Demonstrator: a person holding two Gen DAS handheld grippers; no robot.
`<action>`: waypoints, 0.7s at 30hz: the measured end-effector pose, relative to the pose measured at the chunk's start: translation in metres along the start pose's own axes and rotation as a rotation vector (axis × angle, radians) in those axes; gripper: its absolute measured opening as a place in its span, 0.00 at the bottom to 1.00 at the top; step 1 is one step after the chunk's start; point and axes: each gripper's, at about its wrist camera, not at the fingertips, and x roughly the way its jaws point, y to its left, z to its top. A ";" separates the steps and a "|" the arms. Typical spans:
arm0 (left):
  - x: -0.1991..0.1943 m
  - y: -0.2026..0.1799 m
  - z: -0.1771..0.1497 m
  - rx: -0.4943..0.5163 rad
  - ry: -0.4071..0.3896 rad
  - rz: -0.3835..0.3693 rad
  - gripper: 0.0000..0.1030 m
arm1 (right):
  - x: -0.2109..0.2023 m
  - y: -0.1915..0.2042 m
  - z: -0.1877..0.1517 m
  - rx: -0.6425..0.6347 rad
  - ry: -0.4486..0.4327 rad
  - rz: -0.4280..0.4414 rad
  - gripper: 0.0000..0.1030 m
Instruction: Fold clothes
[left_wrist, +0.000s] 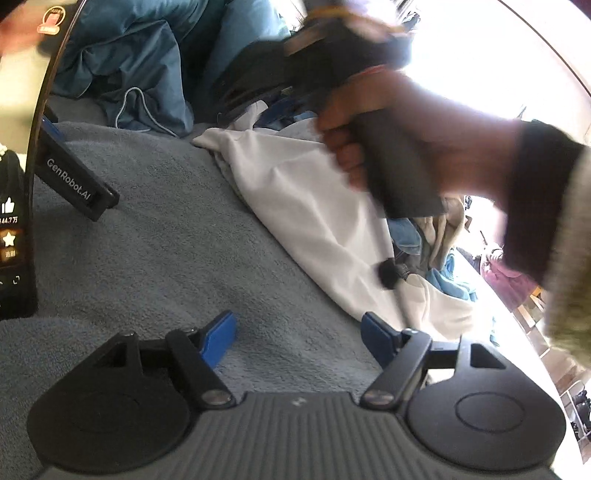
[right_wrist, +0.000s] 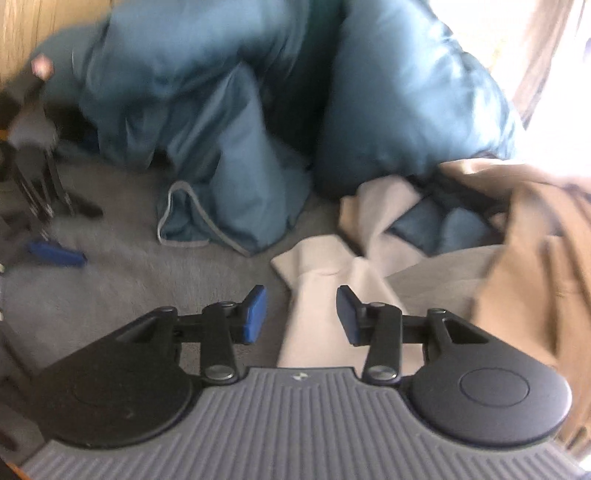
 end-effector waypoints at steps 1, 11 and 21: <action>0.000 0.000 0.000 0.002 0.001 0.000 0.74 | 0.010 0.005 0.001 -0.016 0.016 -0.008 0.40; 0.000 0.001 -0.001 0.002 0.000 -0.006 0.74 | 0.026 -0.006 -0.008 0.108 0.026 -0.046 0.02; -0.005 0.003 -0.006 -0.003 -0.015 -0.024 0.74 | -0.075 -0.040 -0.016 0.318 -0.158 0.026 0.02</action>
